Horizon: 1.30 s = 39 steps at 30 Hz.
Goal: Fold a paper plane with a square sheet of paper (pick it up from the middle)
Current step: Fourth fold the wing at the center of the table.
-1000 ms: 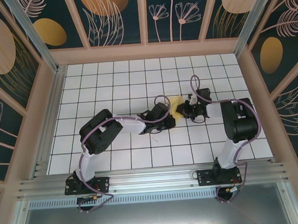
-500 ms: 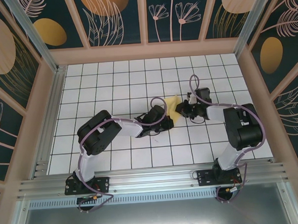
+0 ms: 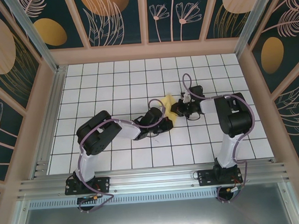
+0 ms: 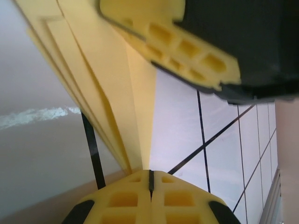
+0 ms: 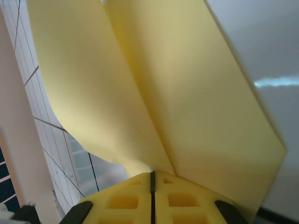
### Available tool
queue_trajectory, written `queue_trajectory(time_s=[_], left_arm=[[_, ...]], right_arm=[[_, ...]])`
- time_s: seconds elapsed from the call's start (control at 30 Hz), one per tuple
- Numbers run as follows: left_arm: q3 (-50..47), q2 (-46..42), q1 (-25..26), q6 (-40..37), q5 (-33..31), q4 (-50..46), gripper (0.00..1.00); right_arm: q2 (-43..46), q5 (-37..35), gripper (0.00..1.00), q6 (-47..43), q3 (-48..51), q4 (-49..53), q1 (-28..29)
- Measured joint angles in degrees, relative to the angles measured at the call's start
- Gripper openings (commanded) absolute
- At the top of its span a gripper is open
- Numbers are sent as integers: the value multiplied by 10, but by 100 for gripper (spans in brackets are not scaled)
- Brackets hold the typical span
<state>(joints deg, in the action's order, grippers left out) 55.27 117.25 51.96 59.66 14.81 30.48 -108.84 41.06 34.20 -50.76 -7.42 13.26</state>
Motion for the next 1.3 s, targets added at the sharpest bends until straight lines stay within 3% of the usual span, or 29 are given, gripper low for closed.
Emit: queue_trajectory(time_s=[0.53,0.77,0.97,1.13,1.3], left_arm=[[-15,-16,0,-15,14,-9,3],[-70,-74,2,-14,-2,-37,11],[-120,-103,2,4,-1,12,12],[-139,-103,9,24,8,68,13],[-160,-119,11,31,-11,88,21]], right_arm=[[-49,-47,8,5,-89,28,-15],[56,-104,7,71,28,31,25],[170,-186,6,177,107,55,96],[186,-211,6,228,118,58,126],[193,-224,13,207,111,68,126]])
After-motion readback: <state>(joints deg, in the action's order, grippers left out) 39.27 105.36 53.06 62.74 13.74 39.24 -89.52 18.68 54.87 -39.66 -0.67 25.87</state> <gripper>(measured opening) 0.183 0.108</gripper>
